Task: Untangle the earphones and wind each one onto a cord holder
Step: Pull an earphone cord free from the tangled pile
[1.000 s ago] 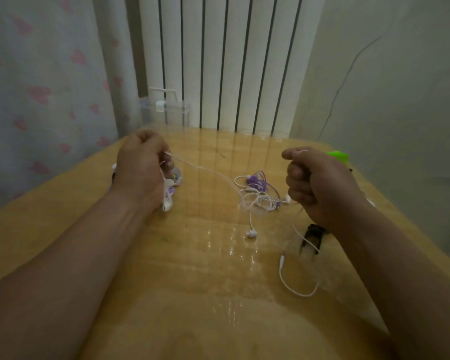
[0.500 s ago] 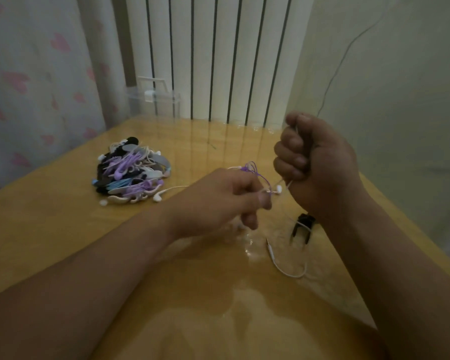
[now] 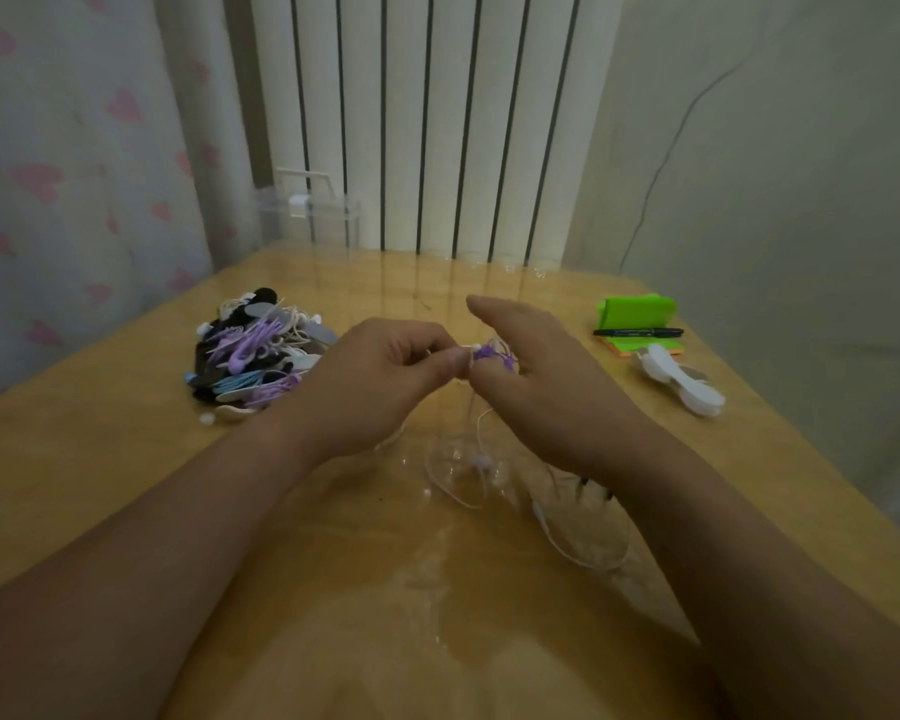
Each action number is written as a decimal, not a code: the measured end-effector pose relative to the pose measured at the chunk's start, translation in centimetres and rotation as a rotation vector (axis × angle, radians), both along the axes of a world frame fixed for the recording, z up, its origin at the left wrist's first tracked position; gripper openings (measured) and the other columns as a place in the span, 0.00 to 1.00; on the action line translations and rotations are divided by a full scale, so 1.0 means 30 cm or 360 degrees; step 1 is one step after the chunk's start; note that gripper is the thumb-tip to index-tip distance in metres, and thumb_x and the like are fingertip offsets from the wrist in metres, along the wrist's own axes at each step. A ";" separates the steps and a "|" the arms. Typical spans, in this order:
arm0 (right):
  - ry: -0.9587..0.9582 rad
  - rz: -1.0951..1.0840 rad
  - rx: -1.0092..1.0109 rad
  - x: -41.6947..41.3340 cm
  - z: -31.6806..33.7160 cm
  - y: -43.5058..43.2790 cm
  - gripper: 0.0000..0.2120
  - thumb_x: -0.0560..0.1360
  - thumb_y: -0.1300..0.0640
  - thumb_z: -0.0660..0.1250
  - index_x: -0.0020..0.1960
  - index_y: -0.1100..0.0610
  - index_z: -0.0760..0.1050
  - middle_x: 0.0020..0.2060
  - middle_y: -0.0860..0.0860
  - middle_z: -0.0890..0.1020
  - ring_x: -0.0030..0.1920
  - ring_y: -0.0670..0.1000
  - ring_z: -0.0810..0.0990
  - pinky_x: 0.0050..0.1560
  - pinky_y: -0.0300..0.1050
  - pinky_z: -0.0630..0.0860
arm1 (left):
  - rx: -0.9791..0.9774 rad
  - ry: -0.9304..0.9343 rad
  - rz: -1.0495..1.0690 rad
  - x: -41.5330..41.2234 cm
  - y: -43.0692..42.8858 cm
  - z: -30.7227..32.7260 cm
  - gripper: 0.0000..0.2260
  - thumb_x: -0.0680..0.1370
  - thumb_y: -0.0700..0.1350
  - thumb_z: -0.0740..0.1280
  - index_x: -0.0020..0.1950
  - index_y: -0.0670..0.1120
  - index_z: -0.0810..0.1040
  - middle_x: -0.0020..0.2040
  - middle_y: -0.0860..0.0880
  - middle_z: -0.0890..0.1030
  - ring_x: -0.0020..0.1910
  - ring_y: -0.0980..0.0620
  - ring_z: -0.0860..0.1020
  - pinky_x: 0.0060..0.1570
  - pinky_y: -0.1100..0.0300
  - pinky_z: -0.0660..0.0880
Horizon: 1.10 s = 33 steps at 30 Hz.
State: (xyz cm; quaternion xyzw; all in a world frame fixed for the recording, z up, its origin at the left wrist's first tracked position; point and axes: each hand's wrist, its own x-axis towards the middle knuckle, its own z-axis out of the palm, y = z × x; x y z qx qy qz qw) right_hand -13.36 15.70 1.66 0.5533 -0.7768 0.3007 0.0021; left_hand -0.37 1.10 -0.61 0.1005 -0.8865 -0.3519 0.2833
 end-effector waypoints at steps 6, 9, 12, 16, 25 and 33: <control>-0.0584 0.0140 0.0028 -0.006 -0.001 0.003 0.16 0.84 0.40 0.60 0.53 0.49 0.82 0.35 0.45 0.80 0.32 0.43 0.76 0.37 0.46 0.73 | 0.0005 0.0079 0.0067 -0.003 -0.010 0.000 0.12 0.84 0.52 0.66 0.44 0.48 0.81 0.32 0.54 0.74 0.31 0.57 0.70 0.34 0.62 0.69; -0.1046 0.0041 -0.0411 -0.051 0.021 -0.002 0.17 0.81 0.46 0.67 0.37 0.52 0.80 0.30 0.44 0.76 0.33 0.46 0.73 0.41 0.48 0.71 | 0.0407 0.0040 -0.0072 0.016 -0.027 0.010 0.14 0.83 0.53 0.68 0.43 0.44 0.81 0.29 0.49 0.70 0.29 0.53 0.67 0.30 0.61 0.67; -0.1878 0.0122 -0.1072 -0.097 0.037 -0.008 0.11 0.77 0.55 0.64 0.36 0.55 0.72 0.34 0.50 0.77 0.43 0.51 0.79 0.54 0.50 0.74 | 0.0759 -0.0054 -0.0309 0.037 -0.056 0.021 0.14 0.80 0.53 0.69 0.43 0.42 0.80 0.29 0.46 0.71 0.32 0.47 0.73 0.36 0.57 0.76; -0.2684 0.0521 -0.1433 -0.136 0.062 0.038 0.13 0.77 0.59 0.59 0.34 0.53 0.65 0.29 0.48 0.71 0.30 0.47 0.75 0.35 0.39 0.77 | 0.0941 -0.0151 -0.0458 0.048 -0.090 0.016 0.14 0.80 0.51 0.70 0.41 0.42 0.80 0.31 0.45 0.70 0.29 0.49 0.68 0.30 0.59 0.70; -0.0470 0.0353 0.0443 -0.061 0.045 0.056 0.16 0.78 0.35 0.63 0.53 0.42 0.84 0.43 0.39 0.85 0.41 0.39 0.82 0.42 0.43 0.77 | 0.0927 0.0112 -0.0292 0.044 -0.082 0.032 0.15 0.83 0.54 0.64 0.40 0.48 0.80 0.29 0.50 0.63 0.29 0.50 0.56 0.28 0.58 0.54; -0.0522 0.0237 0.0046 -0.007 0.024 0.022 0.15 0.84 0.54 0.59 0.69 0.45 0.76 0.62 0.39 0.79 0.63 0.37 0.75 0.60 0.42 0.73 | 0.0253 0.0053 0.0022 0.042 -0.051 0.039 0.18 0.83 0.57 0.63 0.40 0.47 0.79 0.28 0.55 0.72 0.28 0.58 0.67 0.30 0.66 0.67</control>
